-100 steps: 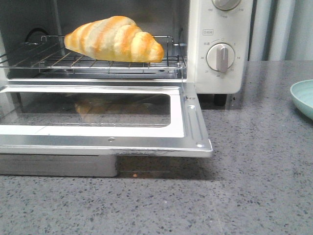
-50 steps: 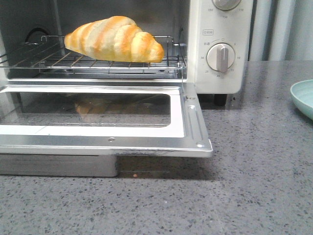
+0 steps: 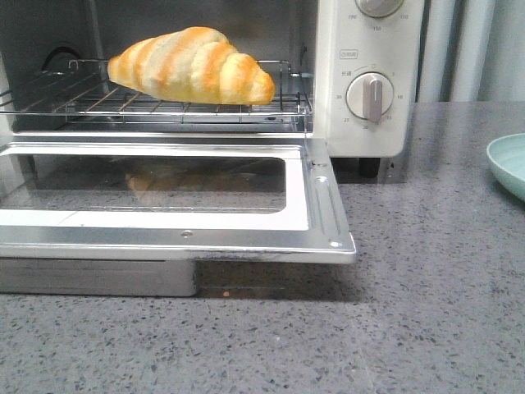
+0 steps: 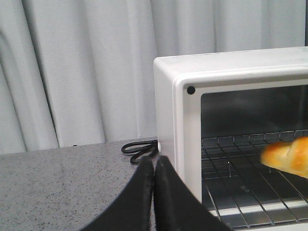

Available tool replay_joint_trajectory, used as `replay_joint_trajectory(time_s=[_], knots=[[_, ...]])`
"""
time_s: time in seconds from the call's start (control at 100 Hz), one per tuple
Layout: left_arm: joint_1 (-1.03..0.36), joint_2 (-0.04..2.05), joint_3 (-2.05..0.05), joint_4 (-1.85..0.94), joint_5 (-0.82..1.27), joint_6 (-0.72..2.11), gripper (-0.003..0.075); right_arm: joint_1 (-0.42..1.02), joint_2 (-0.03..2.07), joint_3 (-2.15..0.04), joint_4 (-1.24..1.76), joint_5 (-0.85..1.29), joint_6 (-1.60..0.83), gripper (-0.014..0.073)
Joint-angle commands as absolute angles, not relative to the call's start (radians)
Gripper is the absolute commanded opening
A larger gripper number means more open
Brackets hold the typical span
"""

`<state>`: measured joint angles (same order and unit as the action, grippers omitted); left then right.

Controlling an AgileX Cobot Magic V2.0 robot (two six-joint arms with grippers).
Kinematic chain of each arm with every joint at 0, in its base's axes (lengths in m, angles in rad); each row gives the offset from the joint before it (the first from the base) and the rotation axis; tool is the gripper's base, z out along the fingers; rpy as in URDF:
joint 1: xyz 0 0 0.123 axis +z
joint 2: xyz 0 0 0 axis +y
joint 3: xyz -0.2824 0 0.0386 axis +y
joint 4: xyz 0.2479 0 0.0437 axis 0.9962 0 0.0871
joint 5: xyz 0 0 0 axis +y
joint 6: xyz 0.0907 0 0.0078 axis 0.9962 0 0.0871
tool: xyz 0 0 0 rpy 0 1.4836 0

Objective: Put bread in oven

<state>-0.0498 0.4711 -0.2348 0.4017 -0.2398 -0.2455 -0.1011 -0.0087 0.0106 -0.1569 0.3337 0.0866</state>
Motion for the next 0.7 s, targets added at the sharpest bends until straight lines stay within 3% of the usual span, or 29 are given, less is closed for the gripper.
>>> replay_joint_trajectory(time_s=[0.0,0.69], knots=[[-0.048,0.479,-0.263,0.394,-0.315,-0.247,-0.0021,-0.105,-0.029,0.023,-0.168,0.311,0.074,-0.0069],[-0.107,0.479,-0.263,0.394,-0.315,-0.247,-0.0021,-0.105,-0.029,0.023,-0.168,0.311,0.074,-0.0069]])
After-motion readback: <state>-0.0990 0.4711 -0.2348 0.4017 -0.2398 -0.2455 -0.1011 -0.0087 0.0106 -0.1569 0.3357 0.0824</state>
